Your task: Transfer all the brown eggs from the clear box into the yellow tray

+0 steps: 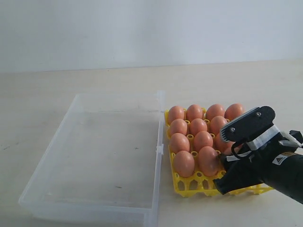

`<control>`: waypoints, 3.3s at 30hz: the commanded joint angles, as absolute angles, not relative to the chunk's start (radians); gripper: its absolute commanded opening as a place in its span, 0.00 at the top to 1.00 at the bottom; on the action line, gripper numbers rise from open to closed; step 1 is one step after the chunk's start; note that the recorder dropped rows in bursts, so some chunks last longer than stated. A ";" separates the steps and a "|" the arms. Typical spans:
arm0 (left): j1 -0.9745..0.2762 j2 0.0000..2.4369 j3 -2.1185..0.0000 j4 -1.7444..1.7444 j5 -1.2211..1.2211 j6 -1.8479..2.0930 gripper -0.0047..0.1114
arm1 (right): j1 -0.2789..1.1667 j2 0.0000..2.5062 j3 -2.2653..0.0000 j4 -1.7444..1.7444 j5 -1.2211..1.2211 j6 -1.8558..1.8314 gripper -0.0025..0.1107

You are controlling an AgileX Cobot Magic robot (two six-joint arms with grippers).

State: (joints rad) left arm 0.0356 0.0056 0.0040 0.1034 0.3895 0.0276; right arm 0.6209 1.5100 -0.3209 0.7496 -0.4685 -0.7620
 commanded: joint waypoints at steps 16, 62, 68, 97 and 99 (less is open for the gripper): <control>0.030 0.000 0.000 0.101 0.380 0.023 0.96 | 0.617 1.081 -0.319 0.848 -0.533 -1.231 0.98; 0.030 0.000 0.000 0.101 0.380 0.023 0.96 | 0.125 0.000 0.000 0.185 0.053 -0.413 0.94; 0.030 0.000 0.000 0.101 0.380 0.023 0.96 | 0.128 0.000 0.000 0.117 0.055 -0.413 0.94; 0.030 0.000 0.000 0.101 0.380 0.023 0.96 | 0.128 0.000 0.000 0.096 0.058 0.008 0.94; 0.030 0.000 0.000 0.101 0.380 0.023 0.96 | 0.128 0.000 0.000 0.094 0.058 0.000 0.94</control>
